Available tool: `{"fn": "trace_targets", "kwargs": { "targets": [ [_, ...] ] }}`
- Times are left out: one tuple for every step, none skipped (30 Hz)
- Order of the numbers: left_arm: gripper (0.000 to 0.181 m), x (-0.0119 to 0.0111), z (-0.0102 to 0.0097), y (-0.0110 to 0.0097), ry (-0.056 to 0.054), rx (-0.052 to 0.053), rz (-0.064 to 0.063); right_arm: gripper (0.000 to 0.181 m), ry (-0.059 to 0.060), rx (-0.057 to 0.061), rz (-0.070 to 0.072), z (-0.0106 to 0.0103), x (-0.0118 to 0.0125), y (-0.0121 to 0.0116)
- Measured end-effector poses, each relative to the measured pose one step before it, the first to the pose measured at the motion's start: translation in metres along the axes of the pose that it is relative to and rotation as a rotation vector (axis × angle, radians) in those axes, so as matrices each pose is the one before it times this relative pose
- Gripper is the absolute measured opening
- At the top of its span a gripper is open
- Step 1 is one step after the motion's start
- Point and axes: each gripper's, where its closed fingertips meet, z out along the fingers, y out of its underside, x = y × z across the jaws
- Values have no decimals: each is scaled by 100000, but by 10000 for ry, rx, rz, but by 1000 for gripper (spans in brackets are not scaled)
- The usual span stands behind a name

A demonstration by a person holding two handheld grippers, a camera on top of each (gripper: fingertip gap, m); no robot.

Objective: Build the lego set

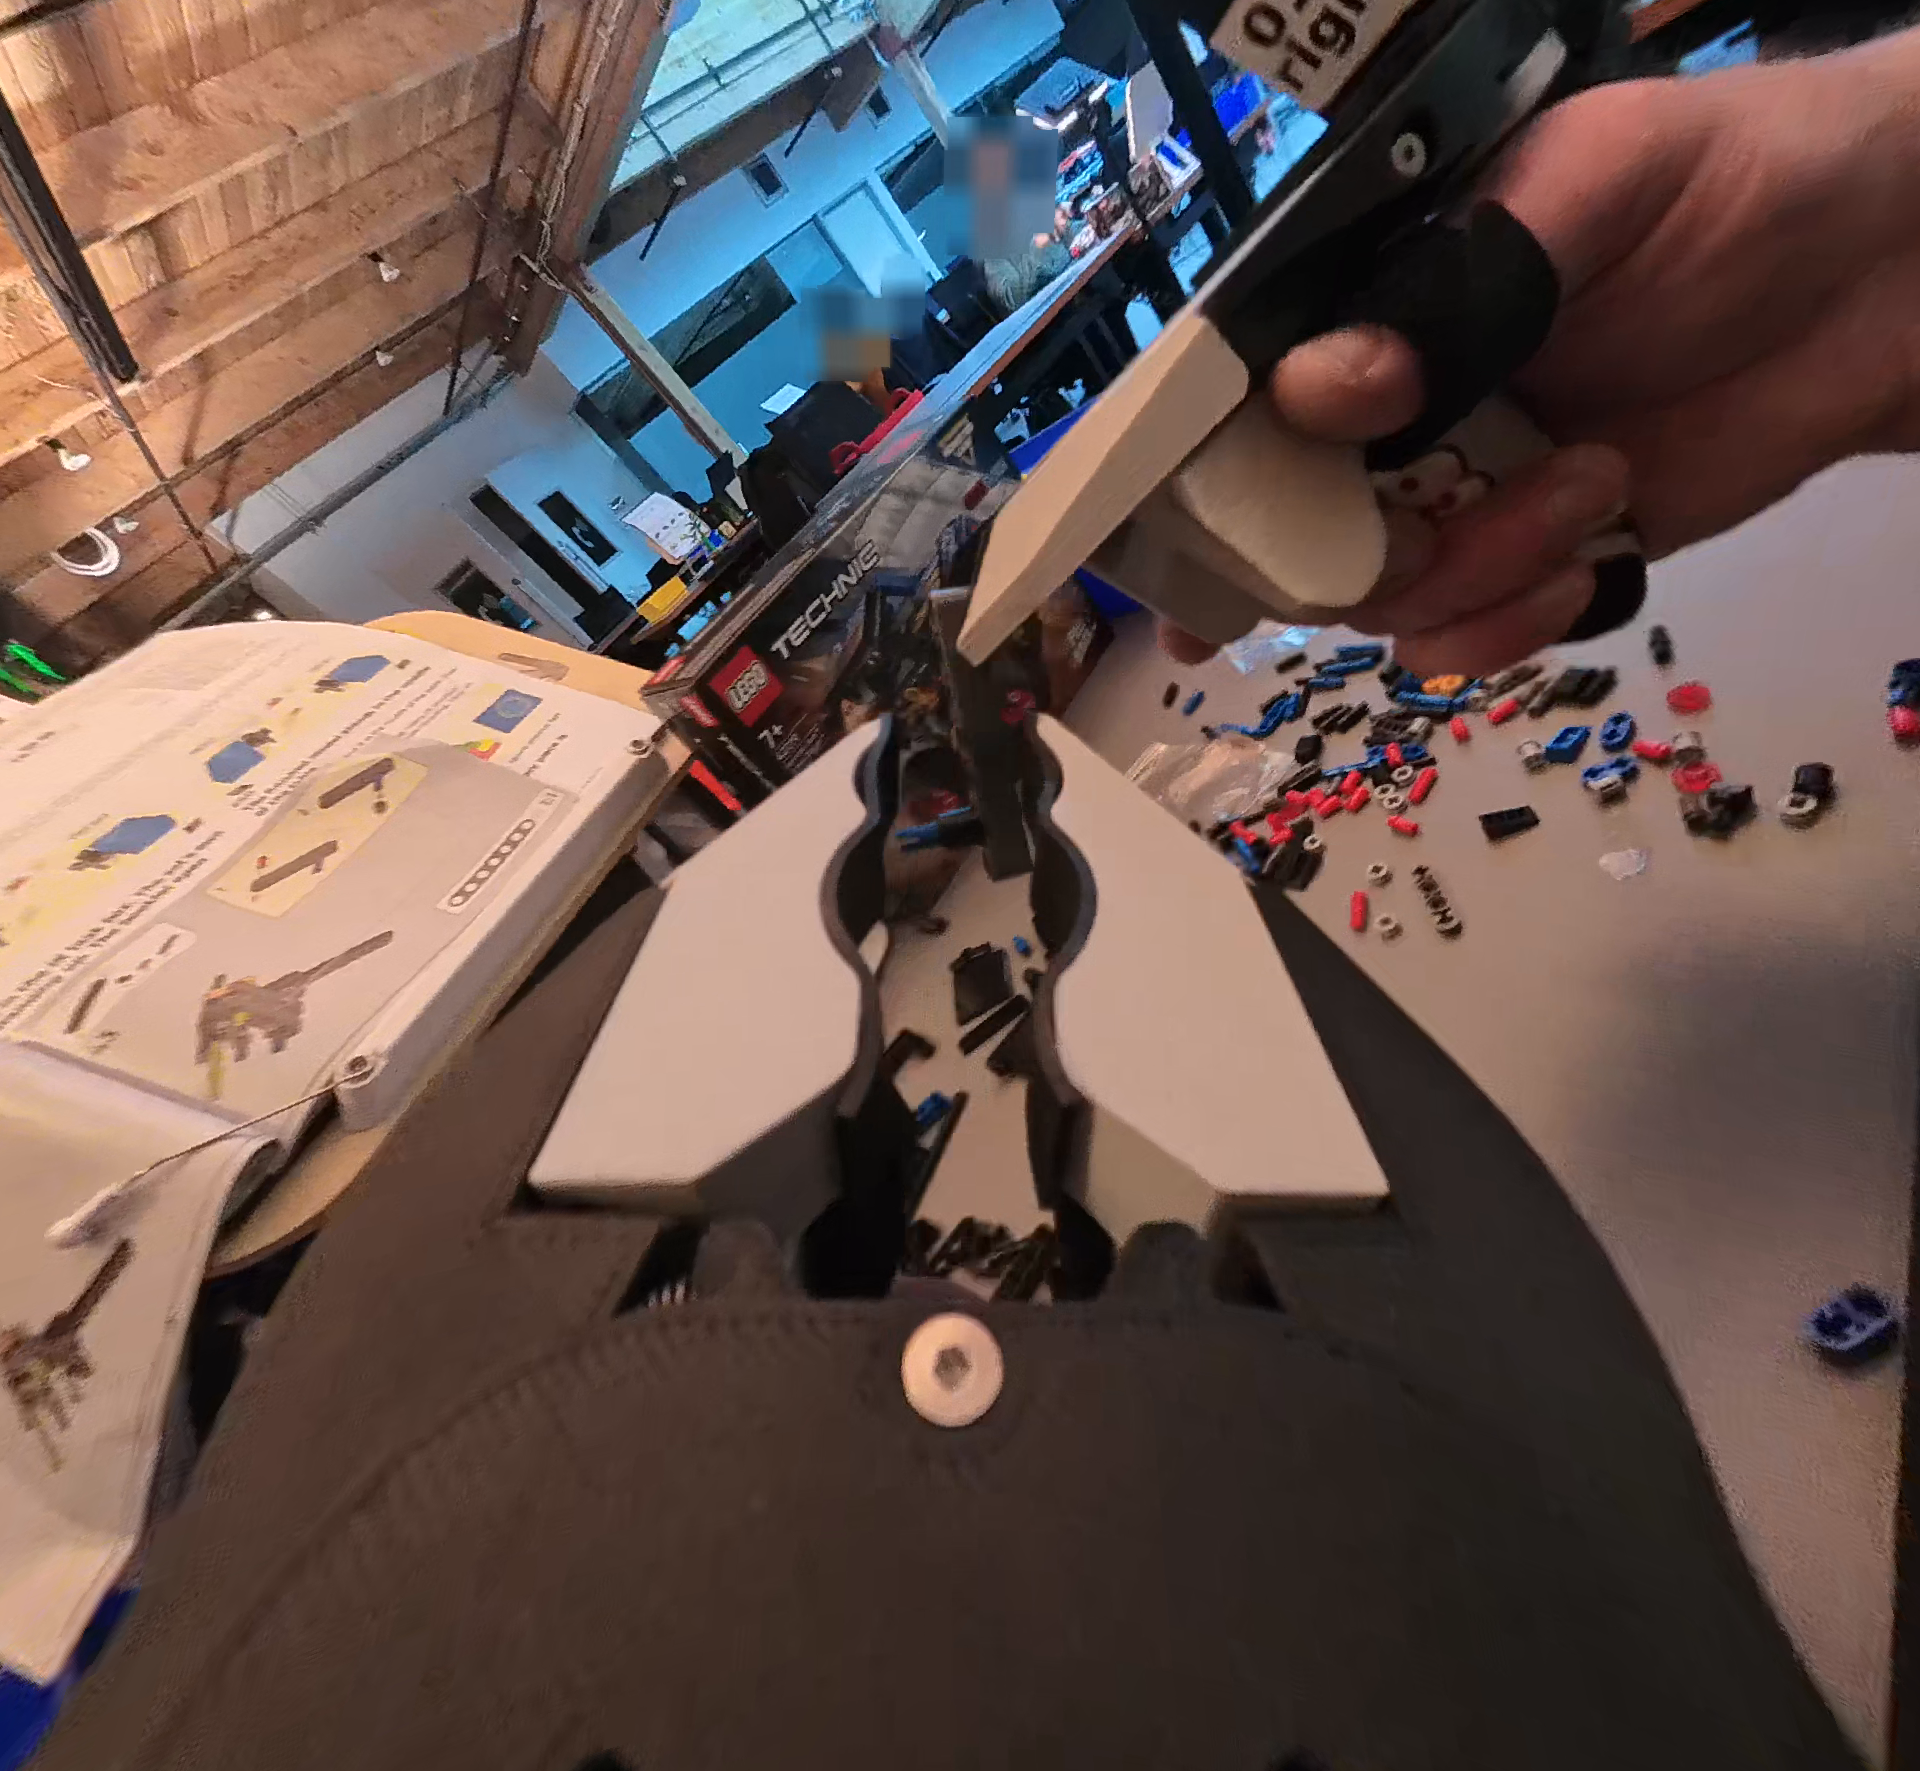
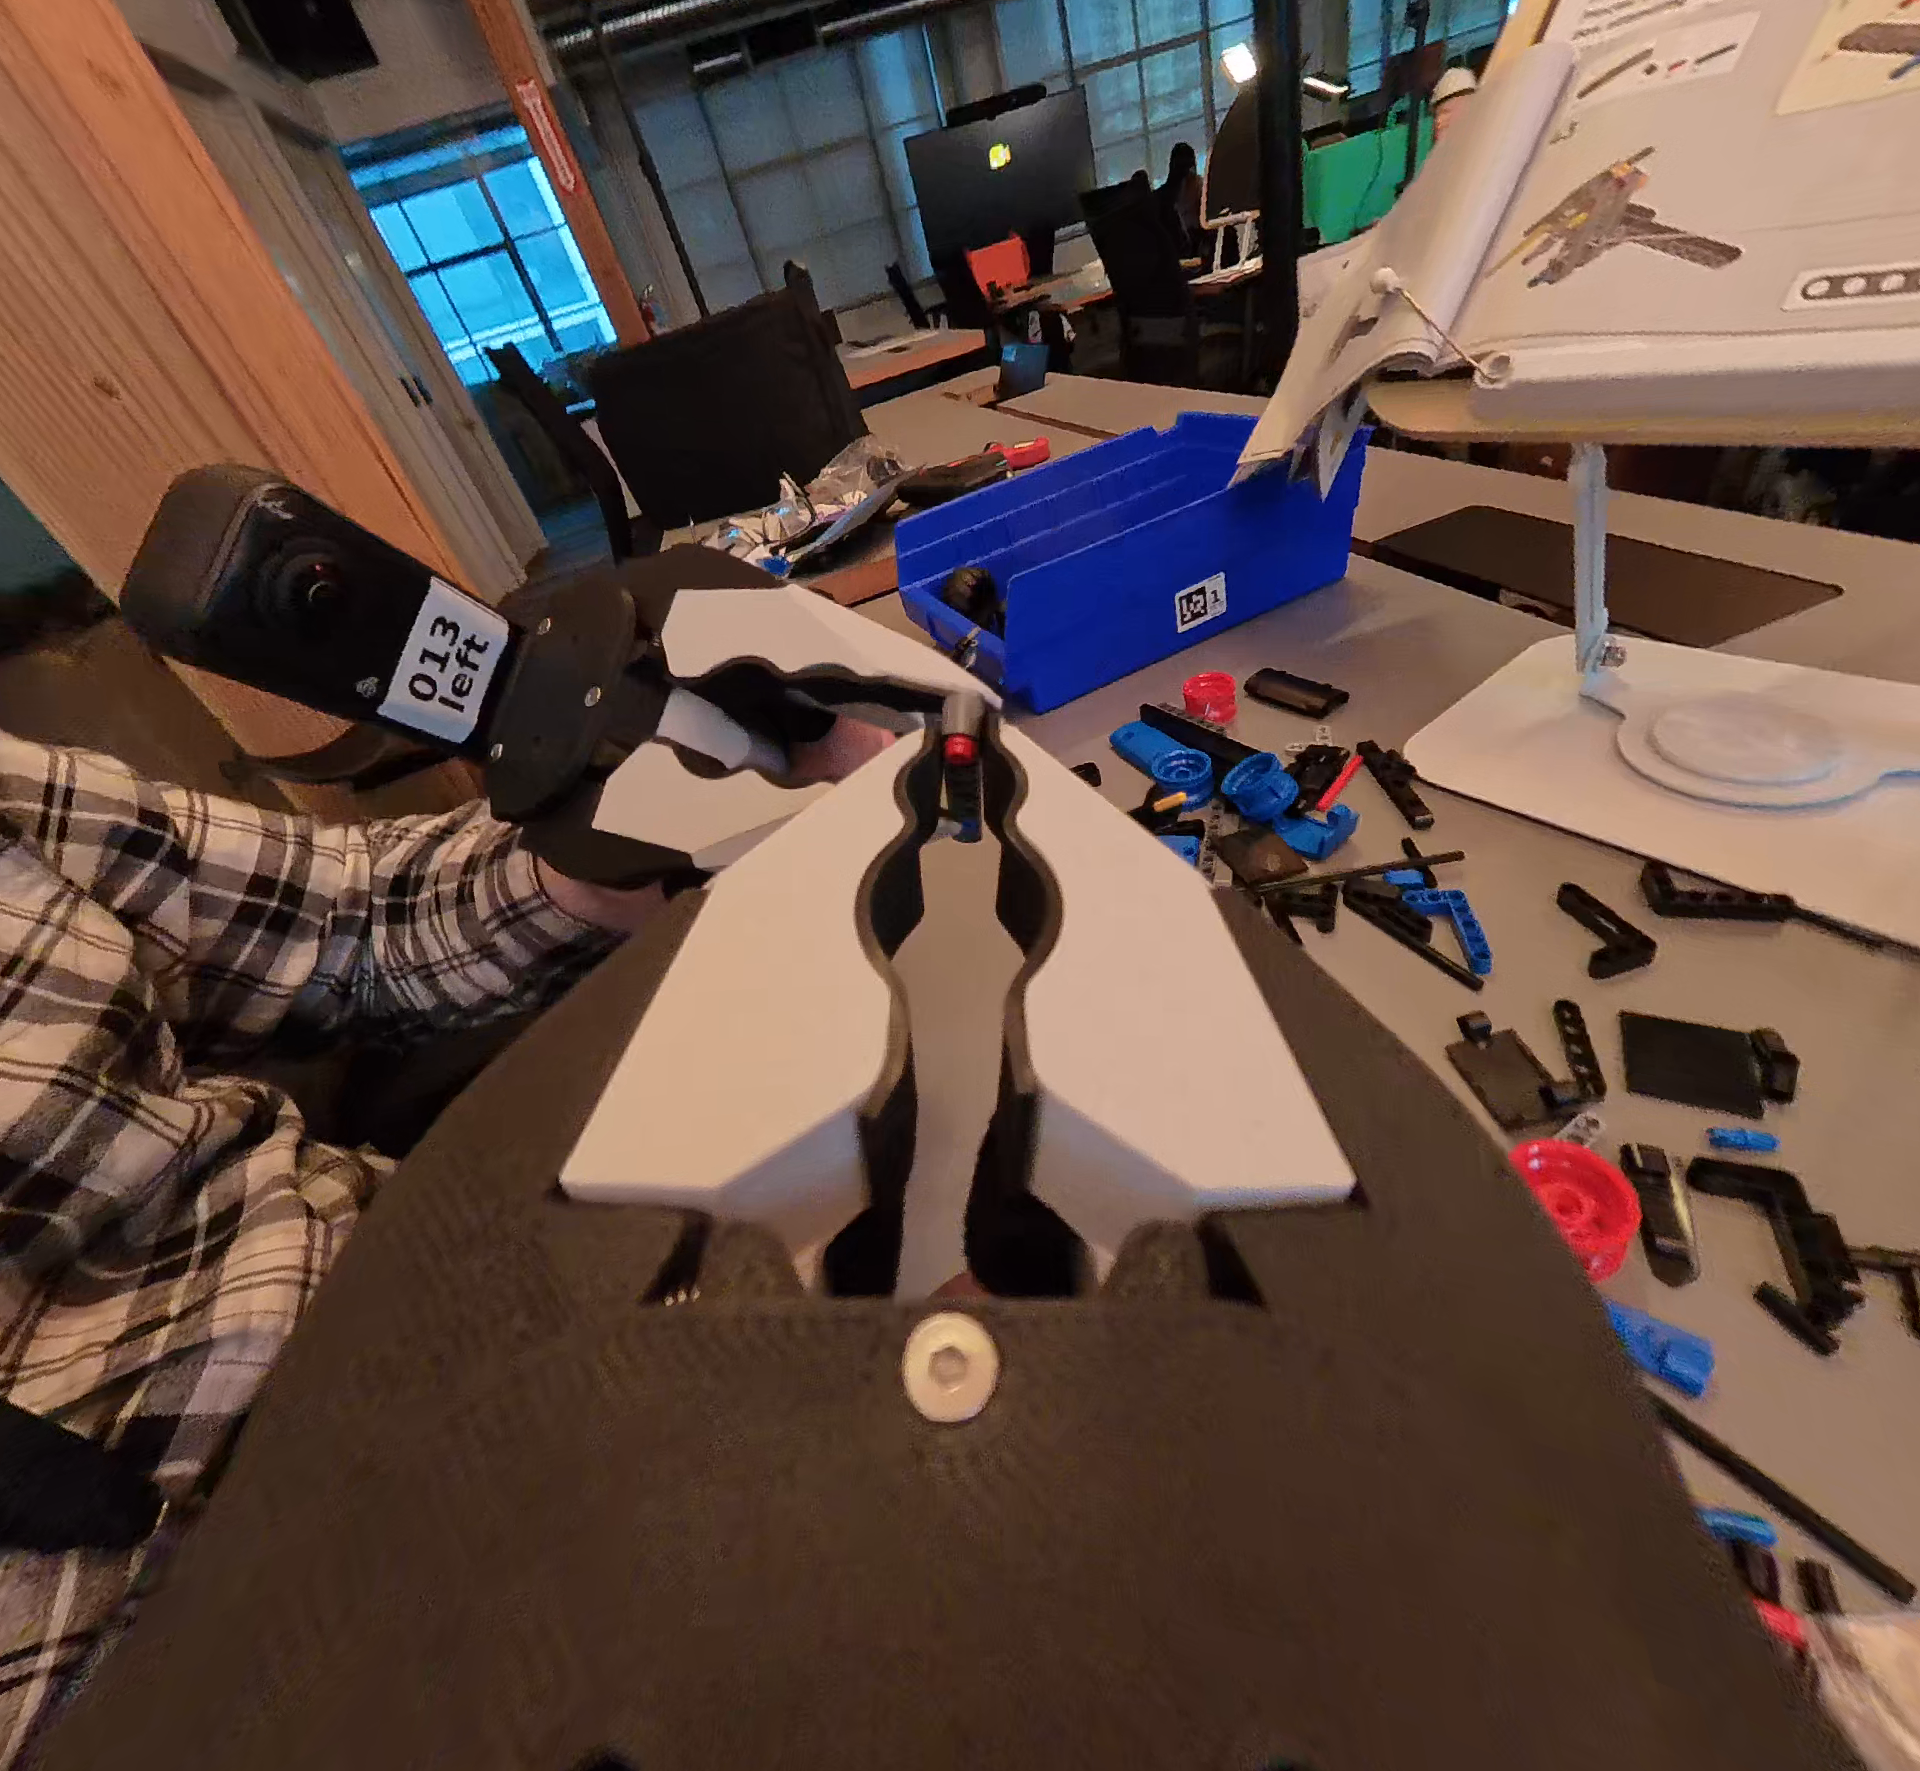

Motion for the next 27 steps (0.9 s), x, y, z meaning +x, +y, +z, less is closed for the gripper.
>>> {"fn": "trace_targets", "kwargs": {
  "targets": [
    [22, -352, -413, 68, -51, -55, 110, 4, -116, -110, -124, 240, -194, -237],
    [25, -335, -404, 231, 3, -102, 46, 4, -98, -142, -160, 283, -152, -186],
    [26, -256, -395, 341, 89, -113, -11, 4, -89, -173, -191, 341, -146, -155],
    [26, -188, -398, 337, 156, -58, -76, 4, -142, -207, -145, 401, -181, -85],
    [25, -16, -385, 315, 275, 3, -127, 4, -192, -233, -117, 468, -242, -41],
    [23, 106, -333, 379, 357, -33, -161, 4, -168, -233, -143, 512, -184, -29],
    [24, 315, -259, 490, 486, -107, -213, 4, -124, -251, -163, 553, -95, 13],
    [23, 408, -231, 473, 535, -106, -253, 4, -161, -269, -133, 593, -88, 72],
    [19, 206, -212, 381, 362, -35, -199, 4, -219, -193, -93, 621, -123, -18],
    [15, -99, -209, 292, 132, 34, -143, 4, -180, -105, -69, 615, -38, -126],
    [15, -271, -170, 256, 20, 74, -169, 4, -93, -64, -59, 612, 133, -169],
    [13, -307, -143, 250, 8, 100, -258, 4, -99, -58, -41, 635, 165, -139],
    [10, -264, -143, 204, 41, 150, -337, 4, -145, -33, -12, 624, 134, -137],
    [4, -262, -144, 121, 16, 213, -377, 4, -150, 3, 17, 617, 124, -145],
    [4, -209, -121, 84, 39, 224, -390, 4, -115, 36, 27, 606, 173, -133],
    [3, -189, -150, 57, 26, 225, -340, 4, -104, 54, 43, 547, 169, -91],
    [3, -257, -134, 86, -28, 170, -274, 4, -77, 82, 69, 469, 200, -71],
    [3, -260, -128, 126, -25, 83, -232, 4, -54, 123, 78, 353, 210, -38],
    [3, -328, -116, 131, -63, 19, -235, 4, -30, 189, 45, 239, 180, -58],
    [3, -235, -86, 86, -16, -10, -230, 4, 10, 218, -8, 105, 165, -48],
    [3, -104, -61, -7, 8, 57, -166, 5, 42, 191, -9, -7, 182, -5],
    [3, -172, -77, -100, -80, 118, -133, 6, 66, 163, 52, -112, 255, 27],
    [2, -255, -65, -42, -94, 65, -188, 10, 109, 182, 120, -212, 379, -23],
    [2, -206, -70, -56, -35, 77, -212, 13, 145, 233, 163, -297, 481, -99],
    [2, -205, -66, -73, -9, 102, -196, 15, 186, 265, 175, -322, 560, -171],
    [3, -199, -43, -34, -3, 89, -195, 14, 188, 189, 102, -264, 492, -101],
    [3, -236, 2, 96, -2, 8, -200, 14, 89, -10, -36, -113, 213, 125]
  ]
}}
